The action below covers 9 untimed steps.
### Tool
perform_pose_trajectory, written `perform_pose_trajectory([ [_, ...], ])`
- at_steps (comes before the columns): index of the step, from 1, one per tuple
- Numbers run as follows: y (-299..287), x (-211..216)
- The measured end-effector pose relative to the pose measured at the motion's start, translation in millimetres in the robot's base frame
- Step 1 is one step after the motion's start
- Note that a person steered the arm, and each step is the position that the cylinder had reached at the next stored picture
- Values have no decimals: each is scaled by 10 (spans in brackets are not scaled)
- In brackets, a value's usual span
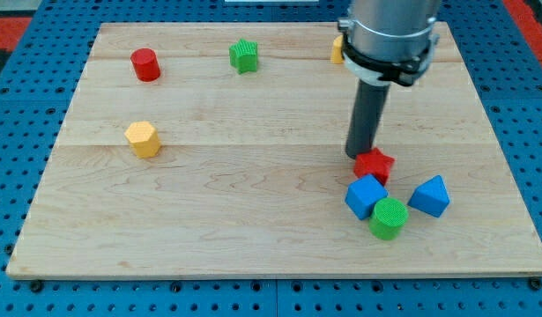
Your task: Slide the yellow heart closer to the group of blocks
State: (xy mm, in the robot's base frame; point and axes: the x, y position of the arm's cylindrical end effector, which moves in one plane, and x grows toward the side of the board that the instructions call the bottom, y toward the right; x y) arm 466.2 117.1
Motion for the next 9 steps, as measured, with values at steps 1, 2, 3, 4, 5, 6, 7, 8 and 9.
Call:
perform_pose_trajectory([
  [1, 351, 96],
  [2, 689, -737],
  [3, 1260, -1437],
  [4, 1006, -2231],
  [5, 168, -2459],
  [6, -452, -1738],
  [7, -795, -1165],
  [8, -899, -806],
  [9, -650, -226],
])
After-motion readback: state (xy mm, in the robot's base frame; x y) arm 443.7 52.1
